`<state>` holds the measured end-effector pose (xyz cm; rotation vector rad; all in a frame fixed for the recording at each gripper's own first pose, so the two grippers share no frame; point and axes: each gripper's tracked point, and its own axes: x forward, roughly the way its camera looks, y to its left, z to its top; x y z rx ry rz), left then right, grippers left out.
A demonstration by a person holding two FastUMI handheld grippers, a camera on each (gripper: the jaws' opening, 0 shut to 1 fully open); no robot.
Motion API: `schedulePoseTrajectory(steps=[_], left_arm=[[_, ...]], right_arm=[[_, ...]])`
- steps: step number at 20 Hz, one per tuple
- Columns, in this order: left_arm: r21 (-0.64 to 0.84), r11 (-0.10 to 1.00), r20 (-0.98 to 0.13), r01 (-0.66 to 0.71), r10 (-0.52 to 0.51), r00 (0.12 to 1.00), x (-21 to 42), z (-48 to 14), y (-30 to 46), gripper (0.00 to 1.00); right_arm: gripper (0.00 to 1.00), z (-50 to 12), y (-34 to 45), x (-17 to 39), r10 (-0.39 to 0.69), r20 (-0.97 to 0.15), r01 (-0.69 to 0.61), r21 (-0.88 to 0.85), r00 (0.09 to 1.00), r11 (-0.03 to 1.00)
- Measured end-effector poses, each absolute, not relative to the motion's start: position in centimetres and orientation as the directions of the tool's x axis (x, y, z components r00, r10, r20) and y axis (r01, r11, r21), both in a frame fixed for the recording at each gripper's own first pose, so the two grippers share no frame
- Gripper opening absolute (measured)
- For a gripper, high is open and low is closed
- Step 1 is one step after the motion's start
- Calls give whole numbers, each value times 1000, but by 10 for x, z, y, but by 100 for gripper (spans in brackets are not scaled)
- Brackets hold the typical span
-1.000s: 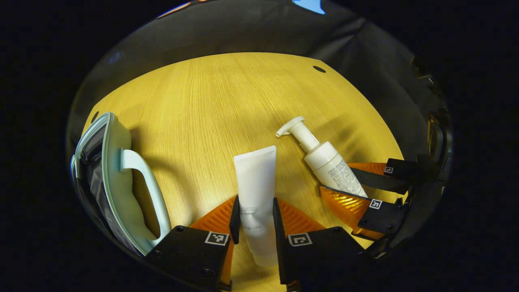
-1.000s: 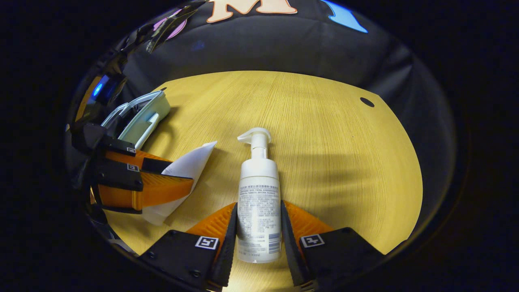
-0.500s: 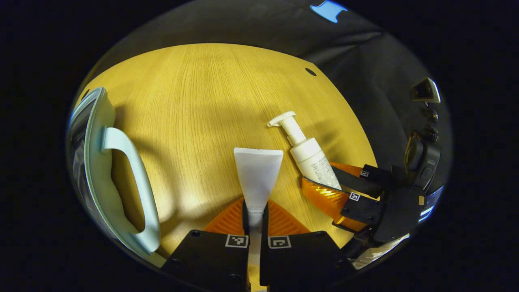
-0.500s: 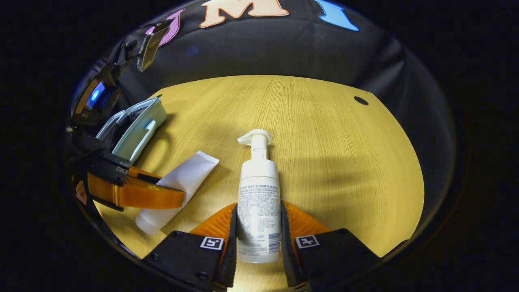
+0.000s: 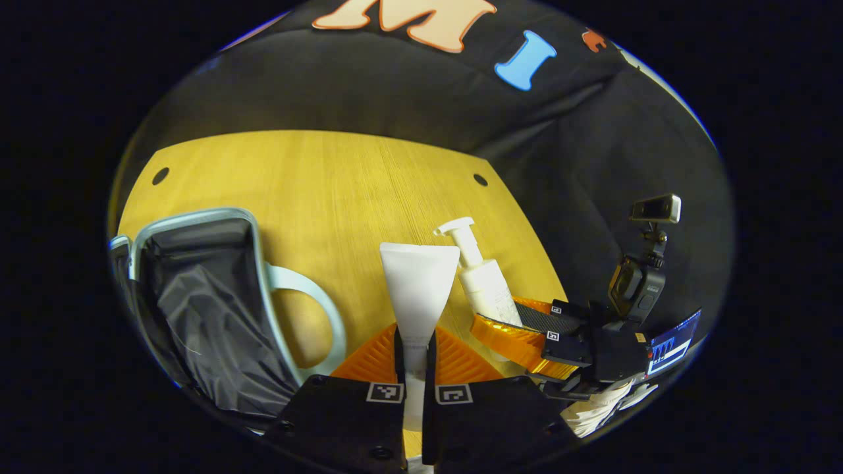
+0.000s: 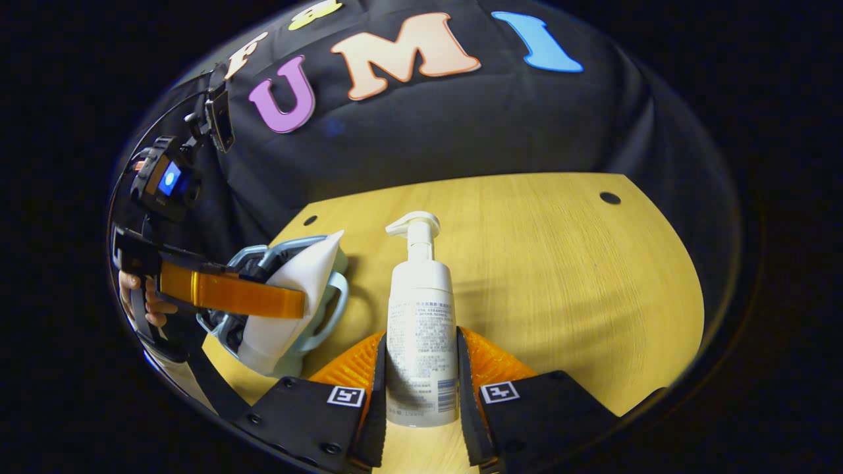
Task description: First open the suitcase, pack the skin care products into it, and then close the suitcase.
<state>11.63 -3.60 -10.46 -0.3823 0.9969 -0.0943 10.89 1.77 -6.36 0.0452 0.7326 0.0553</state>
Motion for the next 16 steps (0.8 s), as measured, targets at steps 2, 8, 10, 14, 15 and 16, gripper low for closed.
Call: schedulePoseTrajectory(steps=[2,8,10,14,15,16], left_arm=[[-327,935,-797,-139,-194,573,107,-99,4,3],[-253,916,-839,-312,-47,543,72,-169,49,3],[-243,900,-861,-361,-29,508,82,-191,38,3],[-252,868,-885,-428,-27,465,110,-203,0,4],[-245,866,-890,-435,-23,456,117,-207,-12,4],[-231,868,-895,-440,-13,446,119,-214,-21,4]], right_arm=[[48,-53,53,119,106,-656,-81,69,748,994],[48,-74,187,146,259,-670,-225,139,695,964],[49,-96,225,156,288,-691,-238,171,663,956],[49,-153,271,168,287,-760,-211,199,583,957],[49,-165,276,168,282,-774,-201,202,566,959],[49,-176,279,169,266,-788,-189,193,555,963]])
